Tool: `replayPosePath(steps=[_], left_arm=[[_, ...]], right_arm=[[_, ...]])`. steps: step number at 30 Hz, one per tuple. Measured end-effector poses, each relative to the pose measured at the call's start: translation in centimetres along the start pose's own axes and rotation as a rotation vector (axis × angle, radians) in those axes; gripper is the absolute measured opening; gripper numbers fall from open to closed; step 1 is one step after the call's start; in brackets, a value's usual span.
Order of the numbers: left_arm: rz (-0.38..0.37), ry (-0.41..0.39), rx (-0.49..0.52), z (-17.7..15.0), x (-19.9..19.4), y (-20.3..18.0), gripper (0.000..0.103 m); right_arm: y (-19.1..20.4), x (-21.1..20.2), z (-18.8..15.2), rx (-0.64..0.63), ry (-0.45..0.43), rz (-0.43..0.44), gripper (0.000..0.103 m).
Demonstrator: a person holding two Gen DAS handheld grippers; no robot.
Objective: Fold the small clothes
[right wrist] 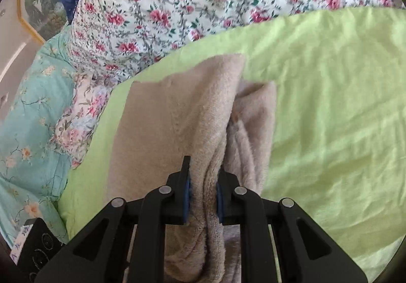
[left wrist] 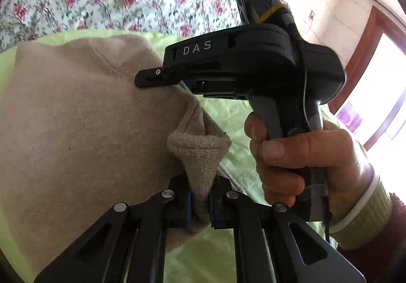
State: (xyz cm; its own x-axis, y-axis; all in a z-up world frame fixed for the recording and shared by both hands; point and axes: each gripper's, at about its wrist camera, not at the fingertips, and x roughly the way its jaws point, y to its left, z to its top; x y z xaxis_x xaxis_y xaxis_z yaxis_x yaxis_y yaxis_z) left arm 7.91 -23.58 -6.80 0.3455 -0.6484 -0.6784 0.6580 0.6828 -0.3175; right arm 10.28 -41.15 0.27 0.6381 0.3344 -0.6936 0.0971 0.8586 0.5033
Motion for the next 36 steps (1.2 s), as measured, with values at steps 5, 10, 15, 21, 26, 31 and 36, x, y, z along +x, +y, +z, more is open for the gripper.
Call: replayPosePath(steps=[5,10,15,21,26,31,36], left_arm=[[0.001,0.059,-0.022,-1.1,0.1,0.7,0.012],[-0.035,0.068,-0.031,-2.3,-3.8,1.3,0.047],[0.001,-0.009,-0.061,-3.7,-10.4,3.1,0.082],[0.098,-0.023,-0.202,-2.0,-12.4,9.6,0.086],[0.075,0.023,-0.357,-0.7,-9.7,15.2,0.086],[-0.018,0.080,-0.423,0.7,-6.0,18.0,0.091],[-0.041,0.058,-0.388,1.9,-4.7,17.9,0.058]], right_arm=[[-0.6,1.1,-1.6,0.010,0.022,-0.042,0.018],[-0.2,-0.4,-2.3,0.026,-0.008,-0.059,0.020],[-0.5,-2.6,-2.9,0.061,-0.039,-0.079,0.051],[-2.3,-2.2,-2.9,0.153,-0.027,0.000,0.056],[-2.7,0.1,-2.7,0.176,0.030,0.033,0.056],[-3.5,2.0,-1.9,0.203,0.072,0.058,0.061],[-2.9,3.7,-2.1,0.198,0.122,0.083,0.044]])
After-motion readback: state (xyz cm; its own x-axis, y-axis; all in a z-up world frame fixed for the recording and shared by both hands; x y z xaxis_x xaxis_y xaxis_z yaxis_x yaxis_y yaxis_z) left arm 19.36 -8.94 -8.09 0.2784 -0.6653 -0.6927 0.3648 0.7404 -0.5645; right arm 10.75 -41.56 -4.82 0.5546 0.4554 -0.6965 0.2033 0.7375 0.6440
